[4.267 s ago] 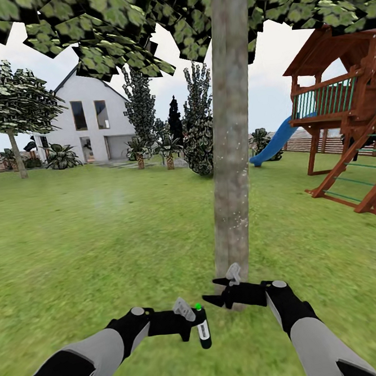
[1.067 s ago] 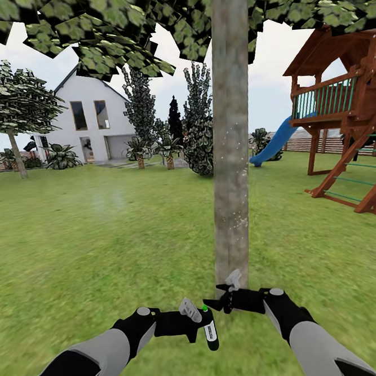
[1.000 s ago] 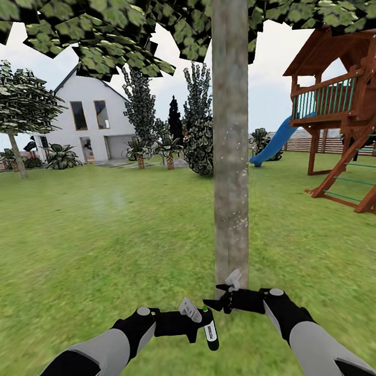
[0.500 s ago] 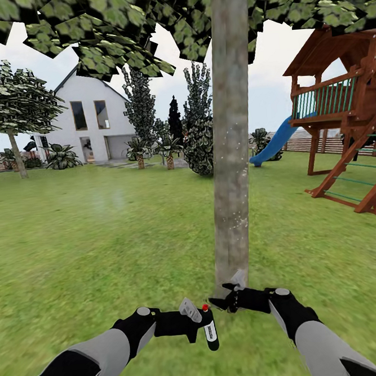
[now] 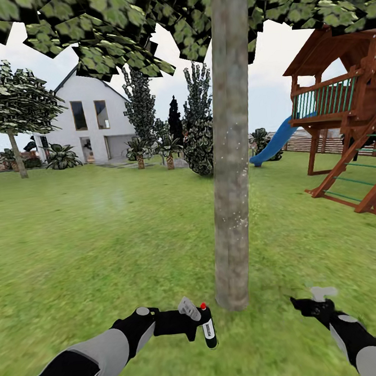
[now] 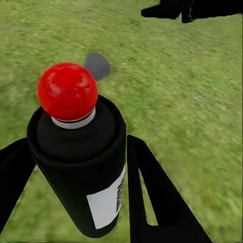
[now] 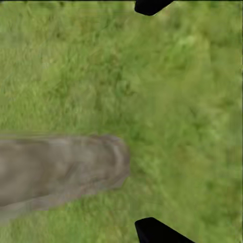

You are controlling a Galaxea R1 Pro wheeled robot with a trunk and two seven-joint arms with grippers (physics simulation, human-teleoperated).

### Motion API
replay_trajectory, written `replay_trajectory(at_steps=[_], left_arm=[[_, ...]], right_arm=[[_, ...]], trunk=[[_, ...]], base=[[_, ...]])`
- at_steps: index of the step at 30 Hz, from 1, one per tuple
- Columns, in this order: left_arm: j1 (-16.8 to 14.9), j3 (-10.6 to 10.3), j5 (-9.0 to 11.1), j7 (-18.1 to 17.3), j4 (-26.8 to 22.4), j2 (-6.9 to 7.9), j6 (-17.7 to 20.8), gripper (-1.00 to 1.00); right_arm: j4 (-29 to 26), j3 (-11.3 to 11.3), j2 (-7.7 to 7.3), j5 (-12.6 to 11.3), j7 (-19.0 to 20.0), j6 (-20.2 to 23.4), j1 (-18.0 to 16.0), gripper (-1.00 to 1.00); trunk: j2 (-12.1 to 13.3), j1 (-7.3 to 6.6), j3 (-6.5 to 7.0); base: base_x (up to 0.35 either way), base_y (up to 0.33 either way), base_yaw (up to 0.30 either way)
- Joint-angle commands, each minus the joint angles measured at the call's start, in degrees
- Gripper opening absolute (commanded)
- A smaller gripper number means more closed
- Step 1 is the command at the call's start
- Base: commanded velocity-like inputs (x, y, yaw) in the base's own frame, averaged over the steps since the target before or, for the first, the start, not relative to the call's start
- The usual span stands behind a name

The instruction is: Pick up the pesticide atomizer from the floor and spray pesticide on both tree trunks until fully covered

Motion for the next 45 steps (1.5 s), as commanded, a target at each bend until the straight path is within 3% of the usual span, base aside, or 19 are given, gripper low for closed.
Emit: replay_trajectory(at_steps=[1,2,5,12,13,15,18,19,21,22,26,34,45], left_arm=[[0.0,0.1,0.0,2.6,0.0,0.09,-0.1,-1.00],[0.0,0.1,0.0,5.1,0.0,0.14,-0.1,-1.00],[0.0,0.1,0.0,7.6,-0.1,0.55,-0.1,-1.00],[0.0,0.2,0.3,9.3,-0.1,2.68,-0.1,-1.00],[0.0,0.2,0.3,11.1,-0.1,2.79,-0.1,-1.00],[0.0,0.2,0.3,18.5,-0.1,2.86,-0.1,-1.00],[0.0,0.2,0.4,26.5,0.0,2.91,-0.1,-1.00],[0.0,0.2,0.4,32.1,0.0,2.91,-0.1,-1.00],[0.0,0.3,0.4,38.6,0.0,2.93,-0.1,-1.00],[0.0,0.3,0.4,40.1,0.0,2.96,-0.2,-1.00],[0.0,0.3,0.4,41.1,0.1,2.81,-0.2,-1.00],[1.8,0.3,0.4,41.2,0.1,2.74,-0.2,-1.00],[1.9,0.3,0.4,41.3,0.1,2.74,-0.1,-1.00]], right_arm=[[1.5,-0.2,-0.56,0.0,-5.9,-1.7,3.1,1.00],[3.1,-0.4,-0.98,0.0,-8.6,-2.9,5.8,1.00],[8.1,-0.5,-1.32,0.0,-10.9,-4.1,10.1,1.00],[12.0,-0.3,-0.97,-0.1,-11.5,-4.5,11.5,1.00],[12.0,-0.3,-0.96,-0.1,-11.5,-4.5,11.5,1.00],[12.0,-0.3,-0.90,-0.2,-11.5,-4.8,11.5,1.00],[12.3,-0.5,-0.83,-0.2,-11.5,-8.8,11.5,1.00],[12.3,-0.5,-0.72,-0.2,-11.5,-9.0,11.5,1.00],[12.9,-0.5,-0.70,-0.1,-11.5,-9.1,11.5,1.00],[14.7,-0.5,-0.77,-0.1,-11.6,-9.2,11.5,1.00],[18.1,-0.4,-0.85,0.0,-11.6,-9.2,11.5,1.00],[18.7,-0.4,-0.80,0.0,-11.6,-9.2,11.5,1.00],[20.8,-0.3,-0.77,0.1,-11.6,-9.2,11.6,1.00]], trunk=[[0.0,0.00,0.01],[0.0,0.00,0.01],[0.0,0.00,0.01],[0.0,0.00,0.01],[0.0,0.00,0.01],[0.0,0.00,0.01],[0.0,0.00,0.01],[0.0,0.00,0.01],[0.0,0.00,0.01],[0.0,0.00,0.01],[0.0,0.00,0.01],[0.0,0.00,0.01],[0.0,0.00,-0.58]], base=[[0.000,0.000,0.000],[0.000,0.000,0.000],[0.000,0.000,0.000],[0.000,0.000,0.000],[0.000,0.000,0.000],[0.000,0.000,0.000],[0.000,0.000,0.000],[0.000,0.000,0.000],[0.000,0.000,0.000],[0.000,0.000,0.000],[-0.004,0.000,0.000],[-0.268,0.000,0.000],[-0.346,0.000,0.000]])
